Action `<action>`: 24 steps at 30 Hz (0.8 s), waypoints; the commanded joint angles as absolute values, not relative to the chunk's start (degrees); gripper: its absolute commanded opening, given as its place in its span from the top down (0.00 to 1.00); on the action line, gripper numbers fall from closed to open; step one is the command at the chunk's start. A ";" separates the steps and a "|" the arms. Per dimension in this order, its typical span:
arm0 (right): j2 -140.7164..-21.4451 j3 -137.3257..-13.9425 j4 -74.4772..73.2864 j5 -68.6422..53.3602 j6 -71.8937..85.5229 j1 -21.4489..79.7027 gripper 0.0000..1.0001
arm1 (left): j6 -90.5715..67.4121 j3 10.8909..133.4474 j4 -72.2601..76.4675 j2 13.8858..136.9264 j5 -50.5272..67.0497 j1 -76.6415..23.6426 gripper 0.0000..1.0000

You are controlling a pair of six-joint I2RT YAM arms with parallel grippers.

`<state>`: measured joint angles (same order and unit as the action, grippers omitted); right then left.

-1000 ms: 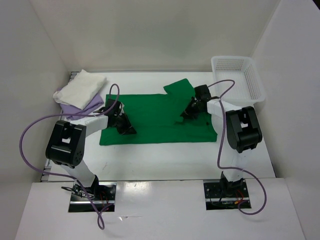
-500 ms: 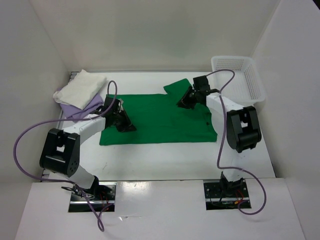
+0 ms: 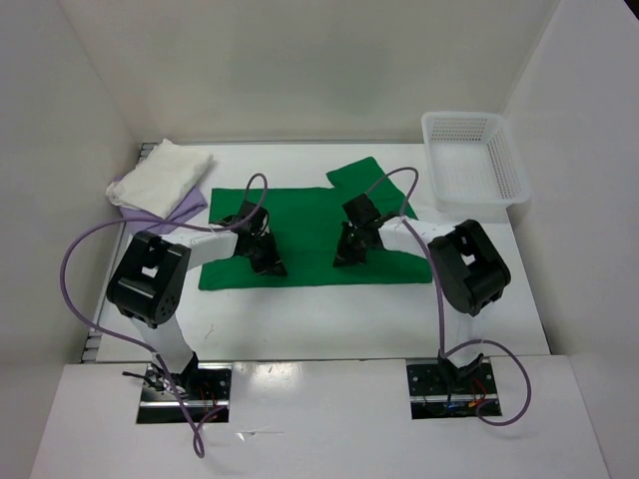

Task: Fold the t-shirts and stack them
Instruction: Fold the flattened tshirt in 1/3 of the way, then grap the side of the flattened tshirt furthest away from the robot with both arms

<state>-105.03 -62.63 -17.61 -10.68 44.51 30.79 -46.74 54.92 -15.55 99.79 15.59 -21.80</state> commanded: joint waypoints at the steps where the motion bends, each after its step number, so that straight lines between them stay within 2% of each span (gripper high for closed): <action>1: -105.82 -61.18 -17.23 -6.68 43.07 31.28 1.00 | -46.76 53.27 -16.17 101.07 13.89 -19.96 0.94; 10: -100.91 -51.34 -19.07 -5.70 44.21 38.23 1.00 | -50.00 39.57 -19.07 92.38 20.21 -20.30 0.96; 16: -94.23 -49.48 -20.91 -8.08 46.58 40.25 1.00 | -50.54 36.91 -22.23 85.70 25.66 -20.30 0.96; 19: -92.29 -54.21 -23.02 -8.09 46.06 40.25 0.98 | -49.66 43.84 -24.96 82.71 22.07 -18.11 0.96; 21: -91.76 -58.86 -24.25 -6.77 45.36 40.25 0.93 | -47.56 51.02 -25.66 82.18 17.78 -15.13 0.92; 24: -91.76 -61.95 -23.74 -7.82 44.30 37.71 0.90 | -44.92 58.42 -25.05 86.56 14.96 -8.63 0.87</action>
